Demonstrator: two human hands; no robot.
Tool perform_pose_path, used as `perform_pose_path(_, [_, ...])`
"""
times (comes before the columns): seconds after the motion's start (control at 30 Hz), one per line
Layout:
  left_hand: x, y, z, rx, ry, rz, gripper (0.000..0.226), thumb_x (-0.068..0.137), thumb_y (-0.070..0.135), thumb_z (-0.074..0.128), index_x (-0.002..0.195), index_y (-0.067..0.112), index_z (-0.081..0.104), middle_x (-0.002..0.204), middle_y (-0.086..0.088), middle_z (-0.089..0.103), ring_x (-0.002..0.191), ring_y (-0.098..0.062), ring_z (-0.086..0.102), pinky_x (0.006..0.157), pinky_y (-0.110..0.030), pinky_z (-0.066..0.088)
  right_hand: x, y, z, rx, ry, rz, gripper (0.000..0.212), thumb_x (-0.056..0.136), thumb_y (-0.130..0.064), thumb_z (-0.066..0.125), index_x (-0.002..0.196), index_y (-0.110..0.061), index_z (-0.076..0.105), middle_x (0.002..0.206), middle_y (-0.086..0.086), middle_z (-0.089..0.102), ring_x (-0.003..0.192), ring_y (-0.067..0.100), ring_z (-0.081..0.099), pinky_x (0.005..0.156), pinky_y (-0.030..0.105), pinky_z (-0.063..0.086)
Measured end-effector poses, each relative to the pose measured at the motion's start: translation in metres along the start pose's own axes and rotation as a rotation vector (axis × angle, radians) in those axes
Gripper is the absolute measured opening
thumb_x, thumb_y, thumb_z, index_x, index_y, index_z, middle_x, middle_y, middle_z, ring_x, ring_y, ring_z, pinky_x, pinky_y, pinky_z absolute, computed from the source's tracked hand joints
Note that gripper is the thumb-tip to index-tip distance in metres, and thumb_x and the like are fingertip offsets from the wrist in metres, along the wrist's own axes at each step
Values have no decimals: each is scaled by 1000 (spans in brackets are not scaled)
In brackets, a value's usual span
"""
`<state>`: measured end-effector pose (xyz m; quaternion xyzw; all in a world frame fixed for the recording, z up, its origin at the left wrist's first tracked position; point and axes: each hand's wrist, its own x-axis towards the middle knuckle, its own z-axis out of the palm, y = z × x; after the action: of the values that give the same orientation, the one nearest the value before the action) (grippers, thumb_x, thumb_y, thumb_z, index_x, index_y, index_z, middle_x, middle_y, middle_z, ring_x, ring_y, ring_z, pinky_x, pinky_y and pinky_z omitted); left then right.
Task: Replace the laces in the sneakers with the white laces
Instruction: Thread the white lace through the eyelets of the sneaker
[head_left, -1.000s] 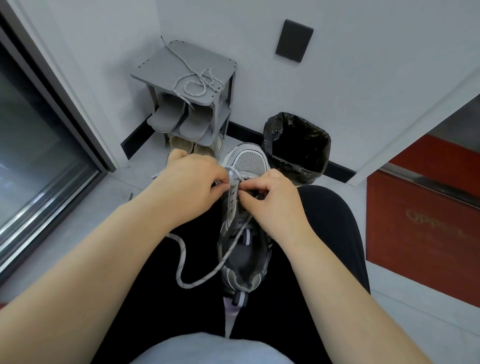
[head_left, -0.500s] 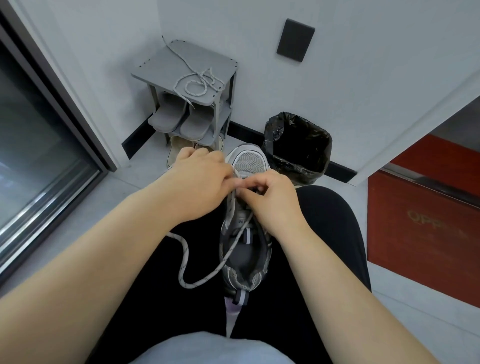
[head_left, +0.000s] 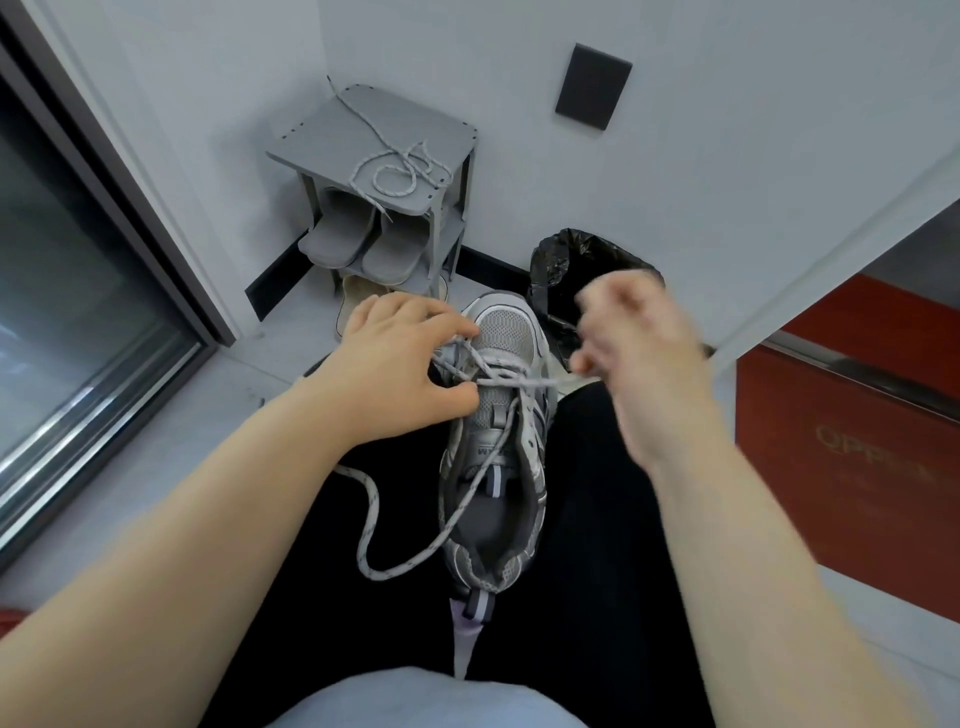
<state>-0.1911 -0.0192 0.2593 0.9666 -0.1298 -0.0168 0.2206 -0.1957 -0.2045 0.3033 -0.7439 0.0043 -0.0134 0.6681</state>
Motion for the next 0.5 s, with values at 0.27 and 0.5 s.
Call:
perform_pose_path(0.27, [-1,1,3,-36,36,-5,58,51,64,30,98,37,51,110,15,53,125,-12,36,114,-41,14,-3,26,27,-961,-270,-237,8,83,-27,65,81,-23,70,77,-7,58,82,15,58,71,32,47])
perform_pose_path(0.5, [-1,-2,0,-64,-23,-19,51,48,67,32,78,32,52,104,17,54,122,-10,35,114,-39,12,-1,-16,-28,37,340,-237,31,86,-14,64,62,-32,70,49,-16,55,47,-2,45,55,14,38])
